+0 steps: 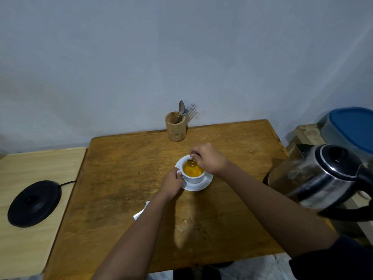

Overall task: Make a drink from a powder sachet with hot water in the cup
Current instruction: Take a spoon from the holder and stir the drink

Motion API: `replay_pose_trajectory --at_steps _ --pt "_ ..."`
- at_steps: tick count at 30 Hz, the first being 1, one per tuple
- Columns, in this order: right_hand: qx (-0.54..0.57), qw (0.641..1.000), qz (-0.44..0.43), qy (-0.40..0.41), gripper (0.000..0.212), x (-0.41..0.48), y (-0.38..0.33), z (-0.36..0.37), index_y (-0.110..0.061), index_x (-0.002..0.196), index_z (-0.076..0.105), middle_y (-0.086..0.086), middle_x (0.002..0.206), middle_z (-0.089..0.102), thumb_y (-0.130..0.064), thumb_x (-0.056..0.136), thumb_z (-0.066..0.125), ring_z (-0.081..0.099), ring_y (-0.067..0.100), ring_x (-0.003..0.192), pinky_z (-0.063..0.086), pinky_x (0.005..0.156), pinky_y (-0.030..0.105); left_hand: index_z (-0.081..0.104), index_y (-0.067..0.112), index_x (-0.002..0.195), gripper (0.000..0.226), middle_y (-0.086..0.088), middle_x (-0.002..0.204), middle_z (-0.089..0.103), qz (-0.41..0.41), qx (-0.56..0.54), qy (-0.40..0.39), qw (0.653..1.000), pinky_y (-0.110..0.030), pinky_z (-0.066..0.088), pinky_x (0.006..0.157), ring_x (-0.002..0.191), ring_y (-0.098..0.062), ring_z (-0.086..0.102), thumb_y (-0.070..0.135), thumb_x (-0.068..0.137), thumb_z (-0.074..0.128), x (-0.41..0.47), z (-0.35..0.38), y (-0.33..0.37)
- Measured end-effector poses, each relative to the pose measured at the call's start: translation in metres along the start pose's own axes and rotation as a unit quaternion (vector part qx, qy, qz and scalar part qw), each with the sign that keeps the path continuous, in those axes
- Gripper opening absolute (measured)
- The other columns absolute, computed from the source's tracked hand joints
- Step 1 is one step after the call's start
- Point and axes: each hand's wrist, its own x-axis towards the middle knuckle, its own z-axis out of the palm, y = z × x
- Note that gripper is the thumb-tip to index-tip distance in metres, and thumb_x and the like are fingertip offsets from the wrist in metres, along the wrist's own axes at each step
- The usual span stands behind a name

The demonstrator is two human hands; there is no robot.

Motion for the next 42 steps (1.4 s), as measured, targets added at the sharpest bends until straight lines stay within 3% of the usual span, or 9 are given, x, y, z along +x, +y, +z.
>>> replay_pose_trajectory --at_steps 5,10,13,18,23,25,32,37,42 --pt "-0.056 0.997 -0.003 -0.056 0.025 0.0 -0.003 -0.013 -0.004 0.111 0.063 0.016 0.113 0.065 -0.012 0.095 0.046 0.061 0.027 0.099 0.052 0.085 0.039 0.056 0.003 0.105 0.025 -0.018 0.102 0.061 0.012 0.013 -0.006 1.0 -0.029 0.035 0.073 0.086 -0.024 0.051 0.016 0.096 0.037 0.003 -0.002 -0.002" --pt "-0.018 0.997 0.004 -0.075 0.021 0.0 -0.007 -0.017 -0.002 0.101 0.066 0.016 0.101 0.067 -0.009 0.092 0.049 0.062 0.024 0.089 0.053 0.077 0.035 0.056 0.003 0.105 0.026 -0.009 0.094 0.056 0.018 0.03 -0.013 0.999 -0.029 0.034 0.072 0.084 -0.024 0.049 0.016 0.096 0.036 0.003 -0.003 -0.002" --pt "0.023 0.997 0.004 -0.073 0.018 0.002 -0.009 -0.013 -0.001 0.096 0.066 0.018 0.095 0.069 -0.009 0.091 0.051 0.068 0.027 0.087 0.056 0.081 0.042 0.056 0.002 0.103 0.025 -0.01 0.091 0.055 0.024 0.039 -0.015 0.999 -0.029 0.033 0.069 0.082 -0.023 0.048 0.016 0.096 0.036 0.004 -0.004 -0.002" --pt "0.083 0.996 0.026 -0.035 0.019 0.006 -0.008 -0.008 0.003 0.1 0.066 0.02 0.091 0.072 -0.008 0.092 0.052 0.071 0.023 0.083 0.057 0.081 0.036 0.055 0.003 0.104 0.025 -0.011 0.093 0.056 0.029 0.042 -0.026 0.998 -0.029 0.035 0.07 0.083 -0.024 0.05 0.017 0.096 0.035 0.004 -0.005 -0.004" --pt "0.068 0.997 0.039 0.004 0.02 0.008 -0.002 -0.007 0.0 0.102 0.066 0.019 0.096 0.07 -0.01 0.092 0.051 0.065 0.027 0.089 0.055 0.084 0.042 0.055 0.006 0.108 0.026 -0.016 0.105 0.061 0.029 0.041 -0.027 0.998 -0.03 0.039 0.074 0.093 -0.027 0.056 0.018 0.096 0.036 0.004 -0.005 -0.005" --pt "0.046 0.998 0.041 0.008 0.022 0.007 -0.001 -0.009 0.0 0.104 0.066 0.018 0.099 0.069 -0.011 0.093 0.051 0.064 0.025 0.089 0.055 0.082 0.039 0.055 0.007 0.109 0.026 -0.016 0.107 0.061 0.029 0.04 -0.028 0.998 -0.03 0.04 0.075 0.095 -0.027 0.056 0.019 0.096 0.036 0.004 -0.005 -0.005" --pt "-0.008 0.997 0.05 -0.052 0.02 0.005 0.001 -0.019 -0.003 0.103 0.066 0.014 0.099 0.068 -0.011 0.092 0.051 0.059 0.02 0.082 0.049 0.072 0.033 0.055 0.007 0.109 0.026 -0.016 0.109 0.06 0.034 0.043 -0.028 0.998 -0.033 0.042 0.078 0.096 -0.028 0.056 0.02 0.096 0.037 0.005 -0.006 -0.006" --pt "0.036 0.995 0.04 -0.081 0.02 0.001 -0.004 -0.012 0.0 0.103 0.067 0.018 0.095 0.072 -0.006 0.09 0.052 0.069 0.025 0.087 0.057 0.083 0.039 0.054 0.005 0.106 0.024 -0.013 0.102 0.057 0.041 0.052 -0.031 0.997 -0.03 0.037 0.074 0.088 -0.023 0.051 0.018 0.096 0.036 0.006 -0.006 -0.007" --pt "0.019 0.998 0.01 -0.063 0.024 0.001 -0.009 -0.004 -0.002 0.107 0.067 0.017 0.098 0.071 -0.012 0.093 0.05 0.065 0.023 0.088 0.054 0.083 0.039 0.054 0.007 0.104 0.023 -0.007 0.094 0.053 0.039 0.047 -0.033 0.998 -0.029 0.035 0.07 0.083 -0.021 0.049 0.019 0.096 0.036 0.006 -0.006 -0.007"
